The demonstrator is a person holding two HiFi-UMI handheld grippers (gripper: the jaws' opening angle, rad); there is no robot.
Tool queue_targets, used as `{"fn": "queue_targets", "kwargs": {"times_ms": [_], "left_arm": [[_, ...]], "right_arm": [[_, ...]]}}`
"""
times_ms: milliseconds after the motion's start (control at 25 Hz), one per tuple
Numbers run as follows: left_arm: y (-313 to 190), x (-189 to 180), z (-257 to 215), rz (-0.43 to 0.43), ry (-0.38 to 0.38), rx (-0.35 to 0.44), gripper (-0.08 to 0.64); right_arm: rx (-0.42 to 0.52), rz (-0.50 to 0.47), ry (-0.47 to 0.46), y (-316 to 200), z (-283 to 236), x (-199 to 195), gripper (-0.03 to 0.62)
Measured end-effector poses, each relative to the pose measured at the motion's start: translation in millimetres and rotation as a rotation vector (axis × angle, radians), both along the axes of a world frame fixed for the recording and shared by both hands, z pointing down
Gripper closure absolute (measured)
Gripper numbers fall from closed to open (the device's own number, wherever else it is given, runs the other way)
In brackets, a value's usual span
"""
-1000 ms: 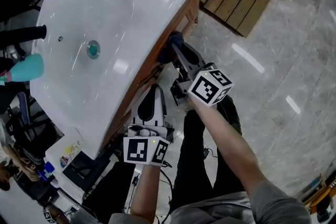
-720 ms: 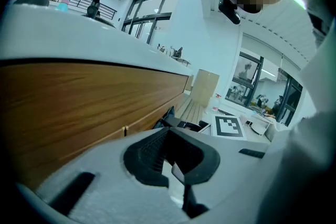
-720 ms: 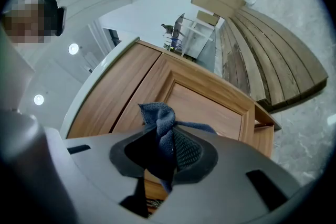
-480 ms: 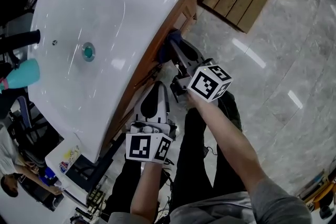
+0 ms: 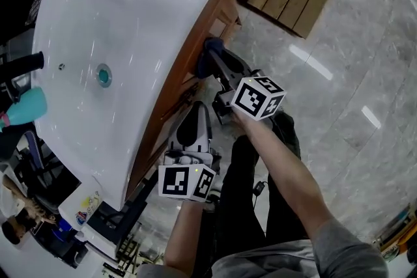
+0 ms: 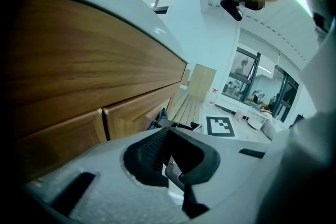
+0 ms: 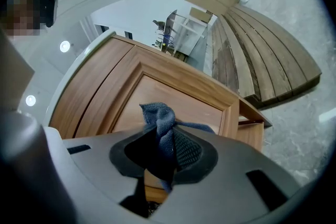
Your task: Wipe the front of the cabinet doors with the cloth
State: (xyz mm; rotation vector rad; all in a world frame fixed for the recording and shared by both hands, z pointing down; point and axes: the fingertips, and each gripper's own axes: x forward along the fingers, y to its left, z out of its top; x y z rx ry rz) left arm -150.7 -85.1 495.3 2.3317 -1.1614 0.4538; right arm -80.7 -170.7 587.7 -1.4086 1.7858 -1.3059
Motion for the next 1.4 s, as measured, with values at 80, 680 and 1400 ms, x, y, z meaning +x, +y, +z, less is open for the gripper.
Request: {"fn": "queue_targets", "kwargs": {"times_ms": [80, 680, 1400], "left_arm": [[-1, 1, 5, 0.004, -0.001, -0.004, 0.552], [-2, 1, 37, 0.037, -0.009, -0.031, 0.552], [-5, 12, 68, 0.095, -0.018, -0.015, 0.552]], "right_arm": [[-0.016, 0.004, 0.003, -1, 9, 1, 0.511], [-0.189, 0.048, 0.018, -3, 88, 12, 0.512], [-0.143, 0.085, 0.017, -1, 123, 21, 0.511]]}}
